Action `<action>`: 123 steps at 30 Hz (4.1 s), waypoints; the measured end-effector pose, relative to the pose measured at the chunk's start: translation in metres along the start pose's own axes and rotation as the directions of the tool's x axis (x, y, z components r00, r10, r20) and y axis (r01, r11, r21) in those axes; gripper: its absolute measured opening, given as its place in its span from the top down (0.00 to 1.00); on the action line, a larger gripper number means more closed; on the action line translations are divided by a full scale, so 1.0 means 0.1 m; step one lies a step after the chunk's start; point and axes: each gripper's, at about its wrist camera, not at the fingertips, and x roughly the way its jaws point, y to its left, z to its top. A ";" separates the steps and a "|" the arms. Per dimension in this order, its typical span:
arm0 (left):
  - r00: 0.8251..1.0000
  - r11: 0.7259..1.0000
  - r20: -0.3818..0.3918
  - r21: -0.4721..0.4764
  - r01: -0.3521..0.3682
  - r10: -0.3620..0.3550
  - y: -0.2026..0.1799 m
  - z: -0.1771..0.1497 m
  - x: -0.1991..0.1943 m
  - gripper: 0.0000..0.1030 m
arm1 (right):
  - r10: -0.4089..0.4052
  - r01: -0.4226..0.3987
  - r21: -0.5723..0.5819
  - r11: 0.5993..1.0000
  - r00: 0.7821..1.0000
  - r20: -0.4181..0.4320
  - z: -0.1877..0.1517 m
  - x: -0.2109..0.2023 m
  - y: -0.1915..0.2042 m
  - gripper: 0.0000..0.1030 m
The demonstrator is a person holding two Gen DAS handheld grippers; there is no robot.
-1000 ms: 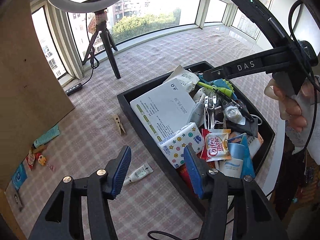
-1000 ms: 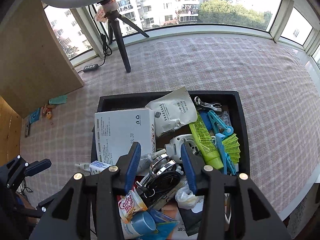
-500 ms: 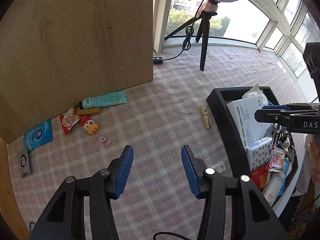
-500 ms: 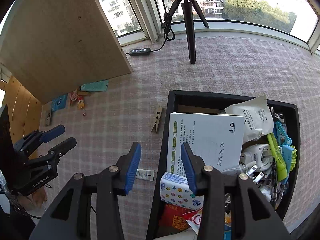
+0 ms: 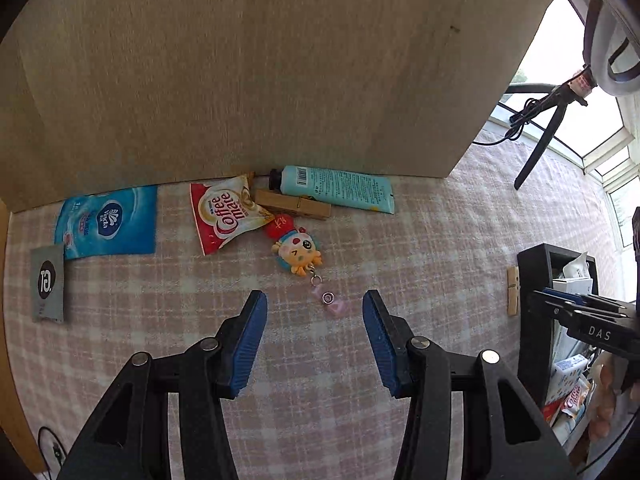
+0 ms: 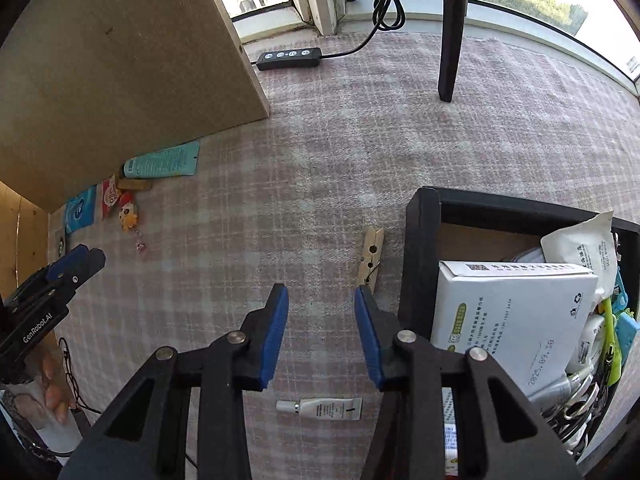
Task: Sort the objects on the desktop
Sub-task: 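Move both tools back toward the doll keychain and wooden clothespin, then grasp the cartoon doll keychain with left tool while right tool grasps wooden clothespin, then carry doll and wooden clothespin to the black tray and open both tools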
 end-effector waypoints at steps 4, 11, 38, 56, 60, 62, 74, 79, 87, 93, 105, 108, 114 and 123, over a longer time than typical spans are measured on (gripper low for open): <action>1.000 1.000 -0.001 0.020 -0.023 0.023 -0.01 0.09 0.12 0.55 | -0.026 0.026 0.038 0.999 0.999 -0.026 0.07 0.14 -0.02 0.67; 0.998 0.999 -0.046 -0.001 -0.054 0.054 -0.05 0.17 0.44 0.58 | -0.060 0.063 0.069 0.996 0.997 -0.045 0.14 0.31 -0.07 0.67; 0.996 0.994 -0.034 0.082 -0.076 0.079 0.03 0.23 0.62 0.71 | -0.146 0.152 0.065 0.986 0.985 -0.094 0.15 0.46 -0.06 0.81; 1.000 0.994 -0.002 0.108 -0.026 0.026 0.16 0.00 0.01 0.72 | 0.002 -0.002 0.052 0.999 1.000 -0.007 -0.19 0.00 0.24 0.88; 1.000 0.989 0.020 0.147 -0.007 0.004 -0.04 -0.09 -0.18 0.72 | 0.021 -0.022 0.053 0.998 1.000 0.018 -0.30 -0.18 0.21 0.88; 1.000 0.986 0.025 0.168 0.010 -0.014 -0.19 -0.13 -0.26 0.72 | 0.030 -0.032 0.059 0.998 0.999 0.028 -0.33 -0.28 0.02 0.88; 0.990 0.900 0.023 0.419 0.115 -0.137 -1.30 -0.63 -0.82 0.72 | -0.013 -0.005 0.169 0.986 0.994 0.107 -0.58 -0.80 -0.94 0.88; 0.981 0.847 -0.019 0.501 0.176 -0.193 -1.82 -0.88 -0.90 0.72 | -0.059 0.028 0.238 0.971 0.991 0.123 -0.71 -0.99 -1.44 0.88; 0.967 0.757 -0.075 0.609 0.239 -0.245 -2.54 -1.25 -1.02 0.72 | -0.116 0.066 0.340 0.938 0.985 0.130 -0.87 -1.13 -2.10 0.88; 0.956 0.706 -0.110 0.652 0.276 -0.272 -2.92 -1.44 -1.03 0.71 | -0.125 0.065 0.389 0.919 0.984 0.129 -0.99 -1.17 -2.38 0.88; 0.958 0.666 -0.111 0.697 0.265 -0.265 -3.19 -1.56 -0.98 0.52 | -0.171 0.101 0.410 0.906 0.976 0.137 -1.06 -1.20 -2.53 0.70; 0.963 0.674 -0.101 0.695 0.249 -0.251 -3.09 -1.53 -0.97 0.52 | -0.159 0.089 0.398 0.913 0.977 0.144 -1.05 -1.19 -2.48 0.70; 0.973 0.708 -0.076 0.674 0.211 -0.217 -2.76 -1.37 -0.91 0.53 | -0.142 0.085 0.338 0.937 0.979 0.147 -0.98 -1.15 -2.21 0.70; 0.987 0.795 -0.020 0.590 0.139 -0.158 -1.95 -0.94 -0.85 0.53 | -0.089 0.055 0.218 0.974 0.985 0.150 -0.77 -1.05 -1.64 0.70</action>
